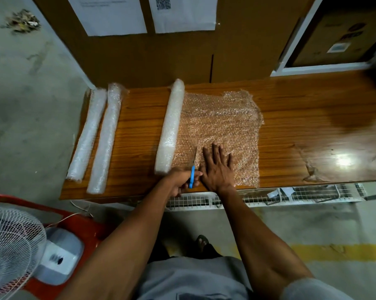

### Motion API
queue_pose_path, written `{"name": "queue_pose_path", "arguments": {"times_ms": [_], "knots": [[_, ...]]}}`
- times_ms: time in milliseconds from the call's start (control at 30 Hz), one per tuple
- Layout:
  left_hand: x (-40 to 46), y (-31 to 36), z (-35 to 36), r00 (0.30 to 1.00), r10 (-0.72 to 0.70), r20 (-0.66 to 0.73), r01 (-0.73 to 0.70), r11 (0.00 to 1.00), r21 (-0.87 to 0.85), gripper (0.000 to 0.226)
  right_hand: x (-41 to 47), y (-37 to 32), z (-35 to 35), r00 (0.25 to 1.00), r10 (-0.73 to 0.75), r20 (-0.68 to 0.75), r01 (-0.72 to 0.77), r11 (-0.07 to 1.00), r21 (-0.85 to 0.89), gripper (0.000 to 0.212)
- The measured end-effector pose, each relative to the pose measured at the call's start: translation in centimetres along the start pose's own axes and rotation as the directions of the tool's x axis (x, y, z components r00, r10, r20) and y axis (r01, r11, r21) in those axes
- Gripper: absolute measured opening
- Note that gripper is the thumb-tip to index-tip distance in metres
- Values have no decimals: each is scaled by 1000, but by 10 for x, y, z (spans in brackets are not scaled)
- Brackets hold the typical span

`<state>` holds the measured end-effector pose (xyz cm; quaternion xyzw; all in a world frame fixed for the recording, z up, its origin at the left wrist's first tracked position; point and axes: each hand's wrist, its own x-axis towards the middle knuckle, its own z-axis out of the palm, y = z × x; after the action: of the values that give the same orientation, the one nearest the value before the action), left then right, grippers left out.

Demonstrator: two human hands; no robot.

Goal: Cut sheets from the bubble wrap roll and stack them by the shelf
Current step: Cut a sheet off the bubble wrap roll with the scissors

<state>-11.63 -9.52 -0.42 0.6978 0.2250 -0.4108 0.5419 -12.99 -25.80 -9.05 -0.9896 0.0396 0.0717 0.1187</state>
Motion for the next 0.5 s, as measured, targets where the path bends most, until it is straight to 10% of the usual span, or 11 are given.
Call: {"name": "queue_pose_path", "arguments": {"times_ms": [500], "knots": [[2,22,-5,971,-152,186,150,988,22,34,-1,7,-6,999,-33,12,34,999,-32,79]]}}
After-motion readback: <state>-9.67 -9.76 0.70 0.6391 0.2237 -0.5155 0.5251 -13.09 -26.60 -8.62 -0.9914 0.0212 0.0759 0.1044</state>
